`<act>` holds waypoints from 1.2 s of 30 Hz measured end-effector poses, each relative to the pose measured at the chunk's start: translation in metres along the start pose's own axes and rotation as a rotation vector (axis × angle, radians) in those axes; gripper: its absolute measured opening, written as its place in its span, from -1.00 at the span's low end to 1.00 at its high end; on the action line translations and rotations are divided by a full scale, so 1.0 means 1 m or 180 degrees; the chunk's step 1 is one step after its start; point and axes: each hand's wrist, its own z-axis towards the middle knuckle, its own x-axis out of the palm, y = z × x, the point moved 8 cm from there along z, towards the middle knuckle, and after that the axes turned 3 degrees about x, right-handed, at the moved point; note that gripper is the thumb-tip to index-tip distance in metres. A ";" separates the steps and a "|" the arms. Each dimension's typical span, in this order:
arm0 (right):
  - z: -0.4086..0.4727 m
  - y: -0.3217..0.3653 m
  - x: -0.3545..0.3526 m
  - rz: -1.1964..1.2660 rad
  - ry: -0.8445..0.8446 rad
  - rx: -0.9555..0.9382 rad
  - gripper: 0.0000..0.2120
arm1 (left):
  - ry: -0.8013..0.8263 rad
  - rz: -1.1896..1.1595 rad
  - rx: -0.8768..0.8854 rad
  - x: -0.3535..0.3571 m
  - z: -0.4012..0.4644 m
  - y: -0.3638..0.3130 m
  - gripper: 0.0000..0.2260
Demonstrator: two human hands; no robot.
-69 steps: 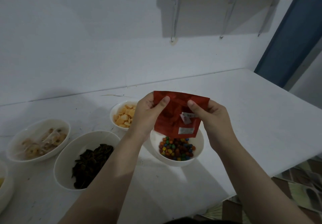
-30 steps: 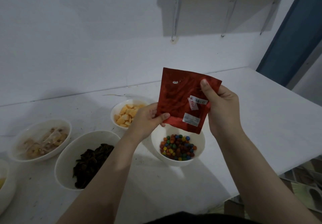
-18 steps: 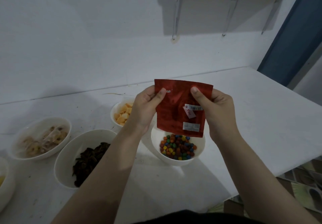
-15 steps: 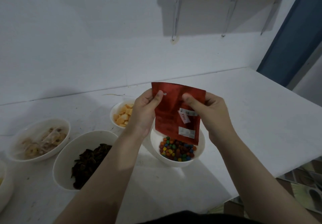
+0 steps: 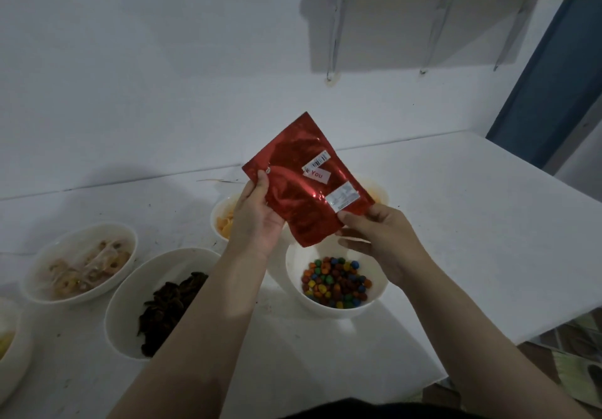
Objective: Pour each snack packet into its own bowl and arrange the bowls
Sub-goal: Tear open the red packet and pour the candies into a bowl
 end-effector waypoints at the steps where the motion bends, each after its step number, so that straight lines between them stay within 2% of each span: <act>1: -0.002 0.001 -0.005 0.0215 -0.0113 -0.0080 -0.78 | 0.0059 -0.0034 0.0002 0.003 -0.001 0.002 -0.69; 5: -0.016 0.005 -0.033 0.0647 -0.0646 -0.0445 -0.84 | 0.0304 0.0316 0.0044 0.025 -0.006 0.017 -0.74; 8: -0.030 0.006 -0.063 0.0872 -0.0984 -0.0563 -0.83 | 0.0132 0.0728 0.0017 0.039 -0.008 0.040 -0.82; 11: -0.045 0.008 -0.102 0.0994 -0.1295 -0.0708 -0.82 | 0.0114 0.0778 -0.0134 0.064 -0.015 0.071 -0.98; 15: -0.069 0.003 -0.166 0.1100 -0.1687 -0.0784 -0.83 | 0.0434 0.0883 -0.0371 0.117 -0.025 0.124 -0.93; 20: -0.106 -0.015 -0.264 0.1157 -0.2111 -0.0771 -0.83 | 0.0761 0.0922 -0.0724 0.186 -0.050 0.205 -0.87; 26: -0.147 -0.052 -0.391 0.1249 -0.2507 -0.0590 -0.81 | 0.1115 0.1333 -0.1159 0.253 -0.087 0.329 -0.85; 32: -0.180 -0.117 -0.509 0.1351 -0.2901 -0.0240 -0.77 | 0.1234 0.1669 -0.1659 0.287 -0.128 0.456 -0.87; 36: -0.194 -0.170 -0.574 0.1429 -0.3164 0.0062 -0.82 | 0.1307 0.1989 -0.1839 0.298 -0.144 0.533 -0.84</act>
